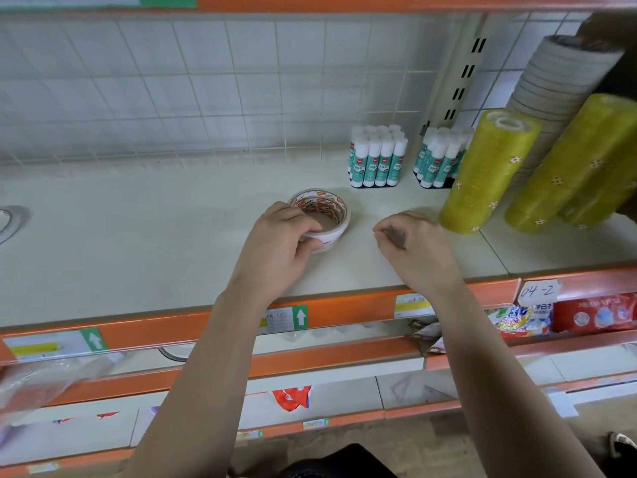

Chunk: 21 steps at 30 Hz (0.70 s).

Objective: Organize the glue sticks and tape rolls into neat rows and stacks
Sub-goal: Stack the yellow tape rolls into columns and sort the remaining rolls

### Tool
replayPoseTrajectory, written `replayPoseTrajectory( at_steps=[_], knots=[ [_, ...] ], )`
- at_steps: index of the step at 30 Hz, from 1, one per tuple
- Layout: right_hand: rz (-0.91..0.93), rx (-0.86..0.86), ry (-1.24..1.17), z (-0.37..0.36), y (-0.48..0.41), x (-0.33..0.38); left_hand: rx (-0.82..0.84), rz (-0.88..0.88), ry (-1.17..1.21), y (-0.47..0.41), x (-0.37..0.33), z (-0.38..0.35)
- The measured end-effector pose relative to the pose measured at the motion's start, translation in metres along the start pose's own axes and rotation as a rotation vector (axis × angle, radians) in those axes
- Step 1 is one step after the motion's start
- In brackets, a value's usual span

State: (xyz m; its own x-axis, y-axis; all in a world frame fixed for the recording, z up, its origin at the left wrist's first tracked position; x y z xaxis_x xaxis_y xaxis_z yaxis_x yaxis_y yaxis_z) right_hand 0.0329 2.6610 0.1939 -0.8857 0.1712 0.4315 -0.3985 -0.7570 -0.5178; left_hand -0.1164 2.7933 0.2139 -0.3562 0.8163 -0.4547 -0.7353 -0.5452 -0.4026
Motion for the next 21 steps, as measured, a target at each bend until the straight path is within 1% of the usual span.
replayPoseTrajectory(
  at_steps=[5, 12, 17, 21],
  knots=[
    [0.005, -0.008, 0.003, -0.0003, 0.0003, 0.0007, 0.059, 0.023, 0.004, 0.0016, 0.0065, -0.005],
    [-0.004, -0.004, 0.001, -0.0007, 0.0002, -0.0009, 0.035, 0.001, -0.015, -0.0014, 0.0066, -0.0049],
    [-0.02, 0.001, -0.004, 0.0002, 0.0008, -0.0003, 0.099, 0.056, -0.009, -0.0013, 0.0106, -0.0055],
    [-0.034, 0.02, -0.002, -0.0008, 0.0003, -0.0015, 0.14, 0.069, -0.055, -0.0049, 0.0093, -0.0073]
  ],
)
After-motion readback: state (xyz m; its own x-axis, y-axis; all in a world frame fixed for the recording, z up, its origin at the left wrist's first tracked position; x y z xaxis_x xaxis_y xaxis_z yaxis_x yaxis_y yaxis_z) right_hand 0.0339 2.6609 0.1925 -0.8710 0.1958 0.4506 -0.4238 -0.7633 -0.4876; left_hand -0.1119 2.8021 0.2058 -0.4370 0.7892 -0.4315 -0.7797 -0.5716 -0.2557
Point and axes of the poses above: each hand's wrist, its own y-axis away from the middle knuckle, its own z-axis out of the back of the hand, x = y × z, the point moved 7 cm from there along -y, towards the middle knuckle, and after that the axes turned 12 degrees about z, right-handed, at the moved point
